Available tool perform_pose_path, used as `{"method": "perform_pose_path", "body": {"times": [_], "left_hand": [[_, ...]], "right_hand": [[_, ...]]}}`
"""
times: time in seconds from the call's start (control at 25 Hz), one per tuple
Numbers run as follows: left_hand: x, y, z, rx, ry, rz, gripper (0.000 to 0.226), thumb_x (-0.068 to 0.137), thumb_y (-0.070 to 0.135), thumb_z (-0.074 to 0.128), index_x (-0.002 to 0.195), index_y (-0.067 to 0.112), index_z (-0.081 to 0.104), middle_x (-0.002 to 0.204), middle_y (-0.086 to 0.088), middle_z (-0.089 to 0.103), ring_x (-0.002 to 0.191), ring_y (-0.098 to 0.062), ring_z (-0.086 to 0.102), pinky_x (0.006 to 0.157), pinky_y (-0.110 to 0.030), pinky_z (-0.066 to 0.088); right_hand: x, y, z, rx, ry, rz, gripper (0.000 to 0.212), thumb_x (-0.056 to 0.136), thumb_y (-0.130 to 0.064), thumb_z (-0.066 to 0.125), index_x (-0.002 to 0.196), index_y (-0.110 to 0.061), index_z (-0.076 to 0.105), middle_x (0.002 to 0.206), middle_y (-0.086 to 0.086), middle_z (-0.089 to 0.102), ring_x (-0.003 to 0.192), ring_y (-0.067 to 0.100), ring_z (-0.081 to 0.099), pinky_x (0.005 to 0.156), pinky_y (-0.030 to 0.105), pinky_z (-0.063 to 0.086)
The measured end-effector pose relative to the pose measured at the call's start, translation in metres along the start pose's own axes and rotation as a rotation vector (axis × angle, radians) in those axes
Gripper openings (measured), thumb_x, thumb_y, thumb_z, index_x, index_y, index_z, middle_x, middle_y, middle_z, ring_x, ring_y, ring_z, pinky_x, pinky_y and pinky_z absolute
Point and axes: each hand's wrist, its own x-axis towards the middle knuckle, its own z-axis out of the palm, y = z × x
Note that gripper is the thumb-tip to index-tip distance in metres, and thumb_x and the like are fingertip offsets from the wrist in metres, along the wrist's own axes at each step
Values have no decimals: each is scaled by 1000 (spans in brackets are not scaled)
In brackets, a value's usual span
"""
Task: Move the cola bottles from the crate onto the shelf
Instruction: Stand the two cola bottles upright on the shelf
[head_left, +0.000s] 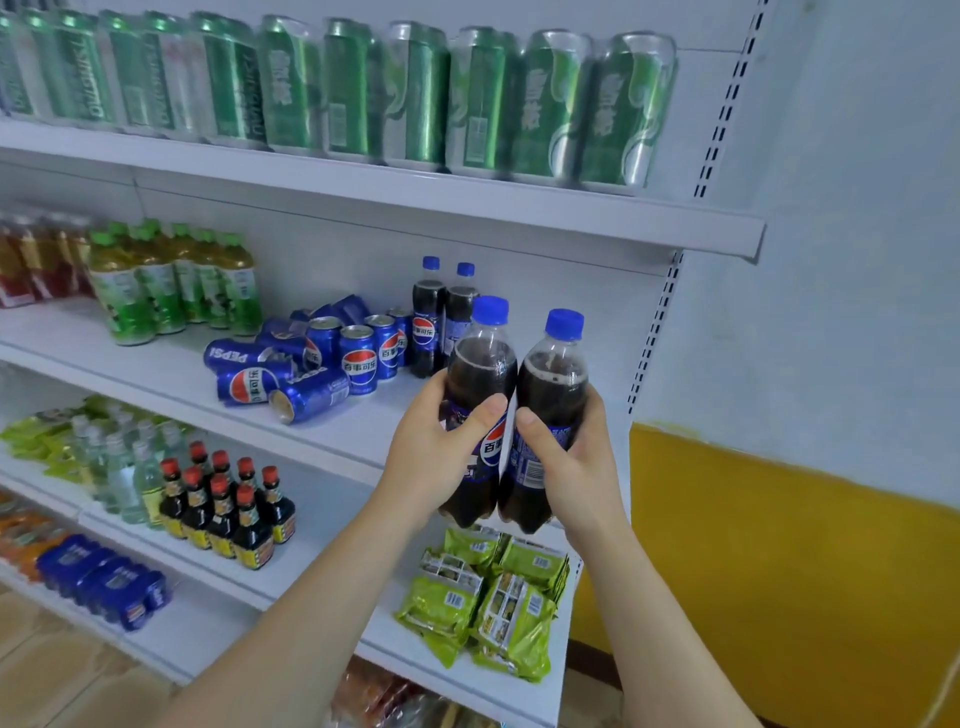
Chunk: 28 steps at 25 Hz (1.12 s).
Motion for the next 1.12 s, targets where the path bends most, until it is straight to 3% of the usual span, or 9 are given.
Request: {"method": "perform_pose_path", "body": {"times": [0.16,0.36,0.52,0.72,0.92,1.12], "left_hand": [[52,-16,2,1,-51,-19,21,90,42,69,102,51,55,102,26,65,93,15,59,74,-13,48],[109,-38,11,7,-79,-34,36,90,38,70,123,42,56,106,27,63,99,14,56,73,-10,44],[140,-61,12,0,-85,-57,43,90,35,72,130,34,57,114,17,66,108,4,60,77,-12,47],[171,-76,6,24,-145,-32,33,89,32,73,118,36,58,105,25,65,94,18,60,70,-3,47],[198,-100,-4,15,-225,-40,34,89,36,73,119,38,56,111,21,65,107,5,59,91,-22,48],[215,-113,-12,54,-325,27,43,91,31,72,122,45,46,110,26,59,95,24,53,75,4,39]], "right_hand": [[46,22,8,-13,12,-7,51,93,-19,72,136,-28,45,122,-10,65,109,2,66,97,37,56],[98,54,16,-68,10,7,48,93,-19,72,132,-30,44,121,-15,63,106,-7,63,94,27,54],[123,80,24,-99,26,26,51,92,-18,73,133,-25,45,123,-12,64,110,-2,63,97,30,52],[142,98,38,-134,82,34,53,91,-15,74,136,-20,45,121,-12,64,107,-4,63,94,21,52],[151,108,56,-184,157,53,52,92,-12,73,134,-21,45,121,-11,64,107,-5,63,89,13,50],[156,110,65,-292,212,67,59,92,-17,73,142,-18,42,123,-14,64,110,-3,62,94,20,49]]}}
